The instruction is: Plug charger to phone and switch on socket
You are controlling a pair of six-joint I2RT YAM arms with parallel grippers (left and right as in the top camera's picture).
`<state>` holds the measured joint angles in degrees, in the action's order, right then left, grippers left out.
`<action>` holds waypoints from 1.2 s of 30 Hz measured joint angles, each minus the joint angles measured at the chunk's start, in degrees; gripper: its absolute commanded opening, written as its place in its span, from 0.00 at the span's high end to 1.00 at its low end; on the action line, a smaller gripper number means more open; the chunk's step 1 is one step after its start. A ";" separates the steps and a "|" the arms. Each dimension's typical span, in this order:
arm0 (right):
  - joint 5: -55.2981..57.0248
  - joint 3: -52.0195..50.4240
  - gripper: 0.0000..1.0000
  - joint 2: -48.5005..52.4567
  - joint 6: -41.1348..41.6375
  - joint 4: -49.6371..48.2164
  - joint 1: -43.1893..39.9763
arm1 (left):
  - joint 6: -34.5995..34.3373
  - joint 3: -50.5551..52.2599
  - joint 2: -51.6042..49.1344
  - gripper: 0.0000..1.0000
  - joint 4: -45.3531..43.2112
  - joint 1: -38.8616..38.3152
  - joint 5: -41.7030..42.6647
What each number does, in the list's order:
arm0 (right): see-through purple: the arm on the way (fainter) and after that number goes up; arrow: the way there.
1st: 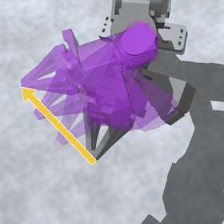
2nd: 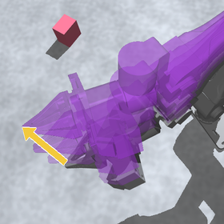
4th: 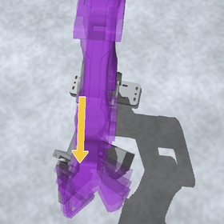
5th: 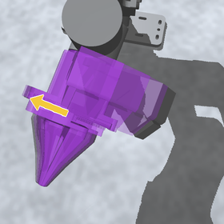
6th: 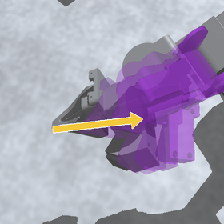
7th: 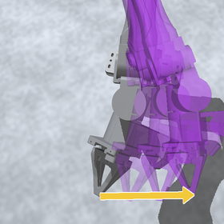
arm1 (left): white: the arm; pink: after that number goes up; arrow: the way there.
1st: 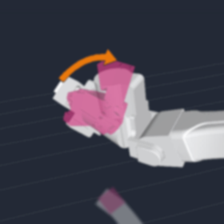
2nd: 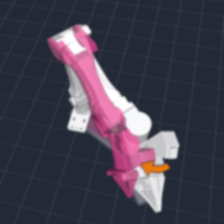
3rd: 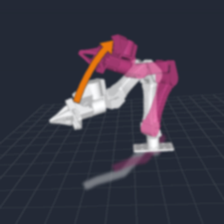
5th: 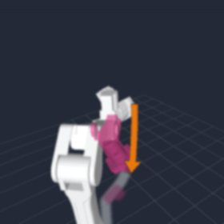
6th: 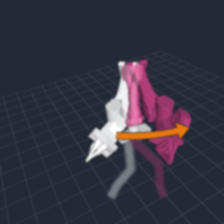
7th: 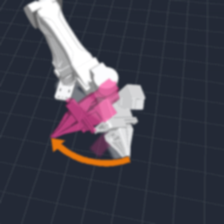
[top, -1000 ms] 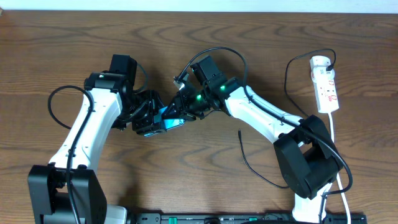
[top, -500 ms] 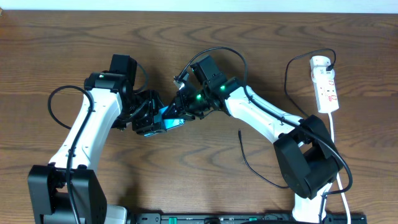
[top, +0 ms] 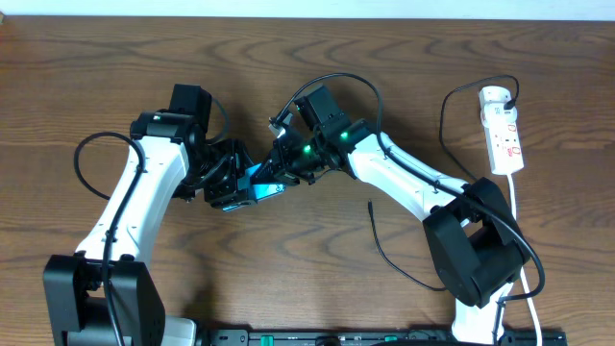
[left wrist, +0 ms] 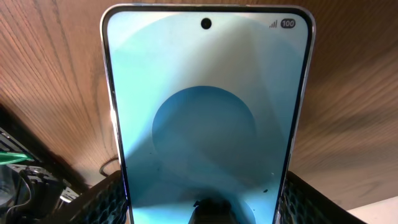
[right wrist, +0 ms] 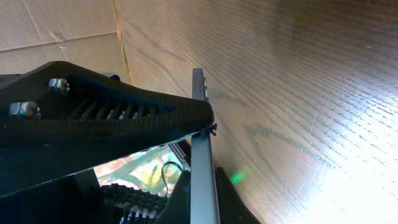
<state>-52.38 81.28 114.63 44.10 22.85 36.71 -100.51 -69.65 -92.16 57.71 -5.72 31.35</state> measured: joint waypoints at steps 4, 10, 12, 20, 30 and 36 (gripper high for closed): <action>0.00 0.00 0.99 0.00 0.00 0.00 0.00 | 0.00 0.00 0.00 0.87 0.00 0.00 -0.04; 0.26 0.00 0.99 0.00 -0.07 -0.33 -0.04 | 0.33 0.00 0.00 0.10 -0.72 -0.02 -0.20; 0.70 0.07 0.99 0.00 -0.24 -0.22 -0.04 | 0.46 0.04 0.00 0.09 -2.36 0.00 -0.22; 2.34 0.04 0.99 0.02 -0.24 -0.24 -0.04 | 1.90 0.04 0.00 0.08 -4.42 -0.02 -0.17; 2.58 0.02 0.99 0.02 -0.50 0.20 -1.07 | 14.21 0.57 0.00 0.08 -15.74 2.95 1.07; 1.99 0.00 0.98 0.02 -0.42 -0.48 -5.31 | 24.13 0.57 0.00 0.08 -26.27 8.00 8.50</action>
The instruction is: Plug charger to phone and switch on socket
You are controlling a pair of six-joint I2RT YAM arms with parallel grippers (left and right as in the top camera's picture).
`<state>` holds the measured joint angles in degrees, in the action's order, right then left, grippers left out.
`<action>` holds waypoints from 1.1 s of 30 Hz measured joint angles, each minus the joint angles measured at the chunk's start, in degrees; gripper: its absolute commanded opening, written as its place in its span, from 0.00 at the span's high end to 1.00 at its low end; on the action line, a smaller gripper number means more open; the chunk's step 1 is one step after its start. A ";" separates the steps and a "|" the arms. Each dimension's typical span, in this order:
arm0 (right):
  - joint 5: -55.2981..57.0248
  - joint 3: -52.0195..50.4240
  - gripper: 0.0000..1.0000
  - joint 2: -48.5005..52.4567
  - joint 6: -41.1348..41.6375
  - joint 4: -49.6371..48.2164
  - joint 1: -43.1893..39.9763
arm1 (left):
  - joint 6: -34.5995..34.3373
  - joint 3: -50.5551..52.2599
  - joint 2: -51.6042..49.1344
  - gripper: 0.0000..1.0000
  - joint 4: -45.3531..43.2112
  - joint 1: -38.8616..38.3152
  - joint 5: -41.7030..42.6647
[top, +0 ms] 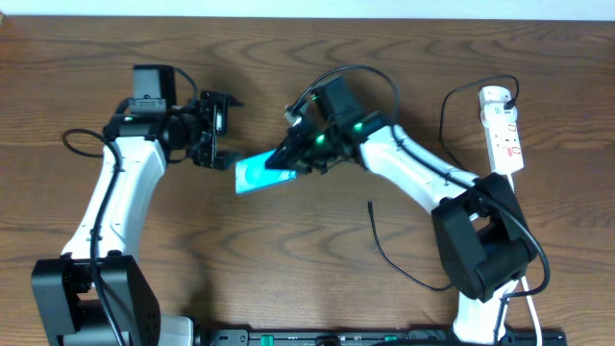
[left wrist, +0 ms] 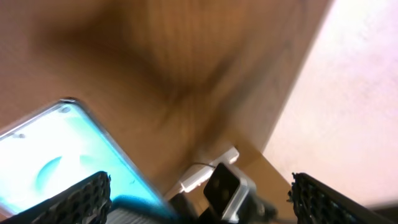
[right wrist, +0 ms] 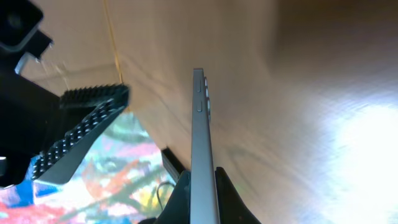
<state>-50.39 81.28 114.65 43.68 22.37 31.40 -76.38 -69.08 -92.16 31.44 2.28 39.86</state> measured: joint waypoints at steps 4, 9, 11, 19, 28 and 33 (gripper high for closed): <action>-0.07 0.00 0.98 0.00 1.36 -2.54 -4.46 | 2.95 0.00 0.00 0.08 -6.73 2.45 6.56; -0.13 -0.04 0.99 0.02 8.46 -8.79 -8.98 | 5.11 0.07 0.00 0.08 -21.24 3.26 16.57; -0.09 -0.07 0.99 0.04 12.37 -12.76 -9.73 | 5.70 0.04 0.00 0.08 -24.74 3.23 19.04; 3.34 -0.28 0.99 0.17 38.12 -38.12 -10.99 | 7.67 0.04 0.00 0.08 -26.18 3.23 23.06; 12.87 -0.35 0.99 0.20 60.04 -54.80 -8.07 | 8.92 0.07 0.00 0.08 -34.03 3.13 22.88; 16.20 -0.35 0.99 0.20 64.15 -56.50 -2.89 | 8.92 0.07 0.00 0.08 -34.25 1.42 19.06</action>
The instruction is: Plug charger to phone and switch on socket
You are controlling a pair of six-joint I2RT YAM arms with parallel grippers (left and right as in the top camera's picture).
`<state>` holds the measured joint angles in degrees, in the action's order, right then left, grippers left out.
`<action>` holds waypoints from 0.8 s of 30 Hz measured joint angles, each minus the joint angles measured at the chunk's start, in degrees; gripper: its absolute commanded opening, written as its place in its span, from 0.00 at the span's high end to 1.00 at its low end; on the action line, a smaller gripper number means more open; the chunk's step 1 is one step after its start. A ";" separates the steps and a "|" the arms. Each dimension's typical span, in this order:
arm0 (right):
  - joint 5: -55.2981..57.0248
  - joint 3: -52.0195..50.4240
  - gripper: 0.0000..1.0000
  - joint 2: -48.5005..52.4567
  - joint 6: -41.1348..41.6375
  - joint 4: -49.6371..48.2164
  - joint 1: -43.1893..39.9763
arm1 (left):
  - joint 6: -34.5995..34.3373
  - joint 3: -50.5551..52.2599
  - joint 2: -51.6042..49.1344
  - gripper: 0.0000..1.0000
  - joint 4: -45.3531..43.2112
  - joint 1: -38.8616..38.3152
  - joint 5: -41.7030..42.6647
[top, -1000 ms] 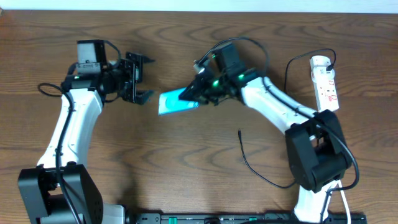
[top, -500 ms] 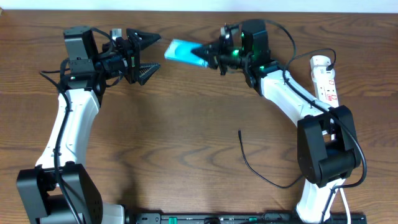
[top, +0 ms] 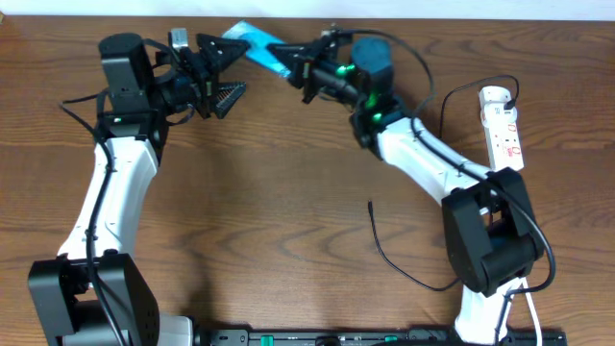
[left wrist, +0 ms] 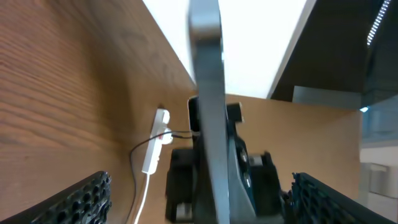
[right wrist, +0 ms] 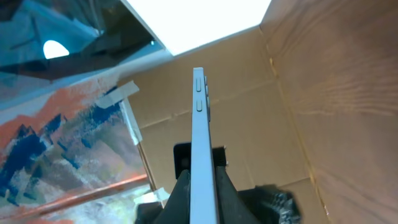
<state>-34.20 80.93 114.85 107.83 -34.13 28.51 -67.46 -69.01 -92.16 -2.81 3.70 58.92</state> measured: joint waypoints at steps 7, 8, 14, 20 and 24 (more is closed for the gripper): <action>1.18 0.00 0.99 0.00 1.42 -0.96 2.73 | -0.72 0.00 0.00 0.08 -1.81 -1.03 -6.49; 1.25 0.00 0.99 0.00 1.49 -1.05 2.75 | -1.01 0.00 0.00 0.08 -2.21 -1.03 -7.30; 1.16 0.00 0.99 0.00 1.70 -1.25 2.75 | -2.12 0.00 0.00 0.36 -3.50 -1.03 -12.55; 0.70 0.00 0.99 0.00 1.70 -1.25 2.75 | -3.67 0.00 0.00 0.64 -3.82 -1.03 -15.02; -0.24 0.00 0.99 0.00 1.70 -1.27 2.75 | -4.55 0.00 0.00 0.81 -3.89 -1.03 -15.85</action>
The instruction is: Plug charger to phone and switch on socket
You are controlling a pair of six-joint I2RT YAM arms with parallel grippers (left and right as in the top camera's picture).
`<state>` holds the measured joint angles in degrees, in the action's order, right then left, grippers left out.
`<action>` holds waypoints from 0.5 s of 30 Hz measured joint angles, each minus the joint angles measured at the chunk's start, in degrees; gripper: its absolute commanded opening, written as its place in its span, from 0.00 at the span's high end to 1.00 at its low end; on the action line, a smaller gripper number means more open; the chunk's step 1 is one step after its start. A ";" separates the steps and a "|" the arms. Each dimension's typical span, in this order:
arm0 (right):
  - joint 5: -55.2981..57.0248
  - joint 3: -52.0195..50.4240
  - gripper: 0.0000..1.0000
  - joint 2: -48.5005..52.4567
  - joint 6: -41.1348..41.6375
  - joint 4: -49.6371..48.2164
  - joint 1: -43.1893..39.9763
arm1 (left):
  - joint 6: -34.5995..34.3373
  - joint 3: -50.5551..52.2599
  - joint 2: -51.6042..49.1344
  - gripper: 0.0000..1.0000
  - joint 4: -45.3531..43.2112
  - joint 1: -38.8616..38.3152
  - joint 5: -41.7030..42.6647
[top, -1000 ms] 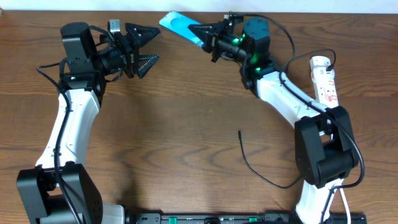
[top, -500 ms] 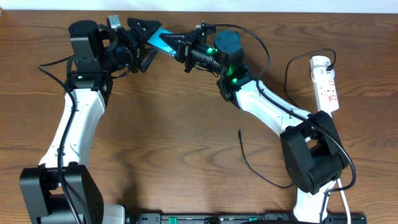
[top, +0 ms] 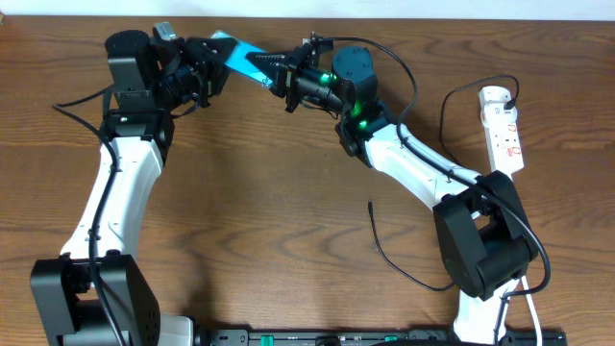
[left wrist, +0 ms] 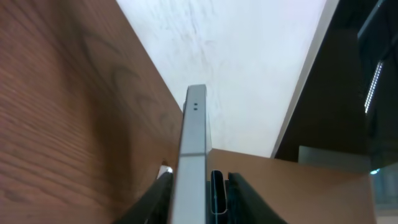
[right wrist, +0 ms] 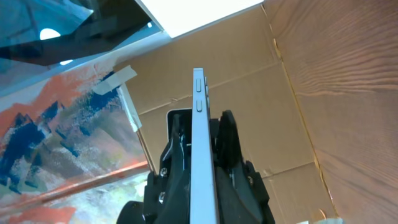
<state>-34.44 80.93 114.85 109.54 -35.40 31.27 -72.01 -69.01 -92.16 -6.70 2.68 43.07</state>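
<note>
The phone (top: 238, 54), its screen lit blue, is held up in the air over the table's far edge between both grippers. My left gripper (top: 205, 69) is shut on its left end; in the left wrist view the phone (left wrist: 193, 149) stands edge-on between the fingers of that gripper (left wrist: 196, 190). My right gripper (top: 281, 75) is shut on the other end, and the phone (right wrist: 200, 124) runs edge-on out of it (right wrist: 202, 208). The black charger cable (top: 384, 252) lies loose on the table, with its free end (top: 371, 204) bare. The white socket strip (top: 502, 130) lies at the right.
A white lead (top: 524, 259) runs from the strip down the right edge. A black cable loop (top: 461, 106) lies beside the strip. Cardboard and a painted panel (right wrist: 74, 137) show behind the phone in the right wrist view.
My left gripper, which stood open with its fingers wide around the phone's end, is now shut on the phone. My right gripper still holds it, in nearly the same place.
Both grippers were at the phone low over the middle of the table, left fingers on either side of it. Then the left stood open and clear while the right held it alone. Then the phone was high at the far edge, and now both hold it.
</note>
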 measured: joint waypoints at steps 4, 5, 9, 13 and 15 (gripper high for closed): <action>-0.70 0.00 0.99 0.00 -0.02 0.00 0.00 | -0.20 0.00 0.00 0.81 -0.57 0.00 -0.22; -0.74 0.00 0.99 0.00 -0.02 -0.02 0.00 | -0.17 0.00 0.00 0.81 -0.94 0.00 -0.22; -0.66 0.00 0.99 0.00 -0.02 -0.07 0.24 | -0.17 0.00 0.00 0.87 -1.25 0.00 -0.50; -0.24 0.02 0.99 0.00 -0.07 -0.46 0.37 | -0.98 0.00 0.00 0.93 -1.18 0.00 -0.96; -0.04 0.02 0.99 0.00 -0.09 -0.44 0.46 | -1.73 0.00 0.00 0.93 -1.18 0.00 -1.01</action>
<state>-34.48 80.95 114.85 109.45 -35.83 31.73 -73.73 -69.01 -92.16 -7.88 2.68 42.06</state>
